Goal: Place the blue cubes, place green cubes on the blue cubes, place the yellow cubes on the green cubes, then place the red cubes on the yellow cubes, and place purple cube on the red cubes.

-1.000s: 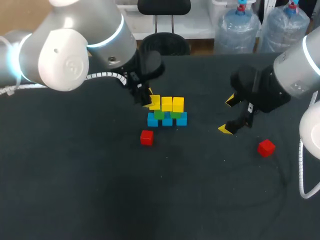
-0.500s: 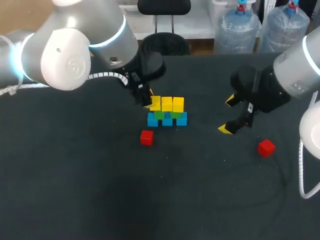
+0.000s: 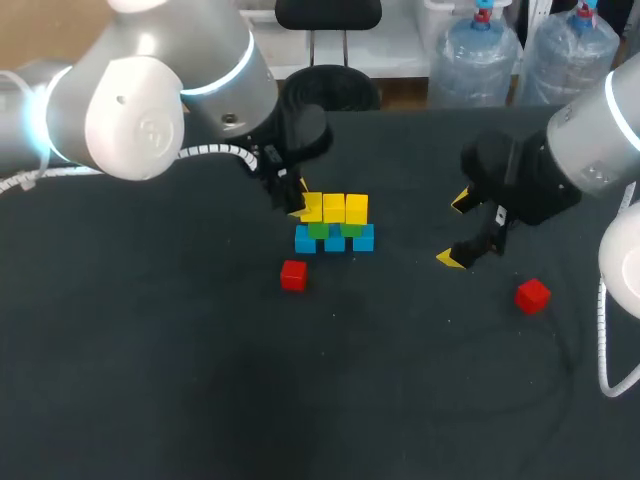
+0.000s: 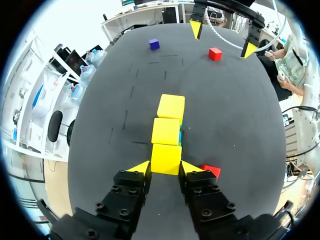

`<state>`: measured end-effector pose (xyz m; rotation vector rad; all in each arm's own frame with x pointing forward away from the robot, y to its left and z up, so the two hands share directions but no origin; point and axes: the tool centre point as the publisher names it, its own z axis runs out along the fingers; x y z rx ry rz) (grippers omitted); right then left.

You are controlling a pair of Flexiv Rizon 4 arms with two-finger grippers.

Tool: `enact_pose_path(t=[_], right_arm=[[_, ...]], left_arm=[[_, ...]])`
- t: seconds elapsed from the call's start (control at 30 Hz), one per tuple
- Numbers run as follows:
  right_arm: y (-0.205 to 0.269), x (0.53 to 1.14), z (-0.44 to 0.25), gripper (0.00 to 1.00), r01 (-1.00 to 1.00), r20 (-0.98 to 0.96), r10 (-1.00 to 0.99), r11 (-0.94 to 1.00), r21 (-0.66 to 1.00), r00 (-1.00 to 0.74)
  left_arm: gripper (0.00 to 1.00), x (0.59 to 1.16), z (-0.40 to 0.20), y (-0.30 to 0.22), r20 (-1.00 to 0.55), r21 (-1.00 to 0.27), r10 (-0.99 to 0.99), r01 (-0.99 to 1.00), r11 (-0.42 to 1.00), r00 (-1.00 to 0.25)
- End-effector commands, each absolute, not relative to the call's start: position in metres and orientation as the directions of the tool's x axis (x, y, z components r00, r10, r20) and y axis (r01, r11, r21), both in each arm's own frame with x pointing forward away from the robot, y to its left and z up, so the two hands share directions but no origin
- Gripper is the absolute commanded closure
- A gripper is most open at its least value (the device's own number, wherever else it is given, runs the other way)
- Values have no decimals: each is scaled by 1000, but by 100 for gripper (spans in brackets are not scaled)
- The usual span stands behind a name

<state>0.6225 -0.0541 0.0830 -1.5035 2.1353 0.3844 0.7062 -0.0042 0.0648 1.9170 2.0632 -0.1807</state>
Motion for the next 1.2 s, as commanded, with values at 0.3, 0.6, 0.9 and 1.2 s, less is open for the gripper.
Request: enact_pose_path(t=[0.3,0.6,0.9,1.2], right_arm=[[-54,622,83,0,-934,-546,-794,353,-55,-268],[-54,622,83,0,-934,-546,-794,353,-55,-268],[-54,622,83,0,-934,-546,-794,353,-55,-268],[-54,622,83,0,-934,-546,-794,353,-55,-268]], left_arm=[[100,709,64,-6,-311,116,949,989,87,-47],[100,709,63,-5,-309,113,950,990,87,-48],[100,709,61,-5,-306,111,951,990,85,-47],[100,709,60,-6,-307,110,950,990,84,-47]])
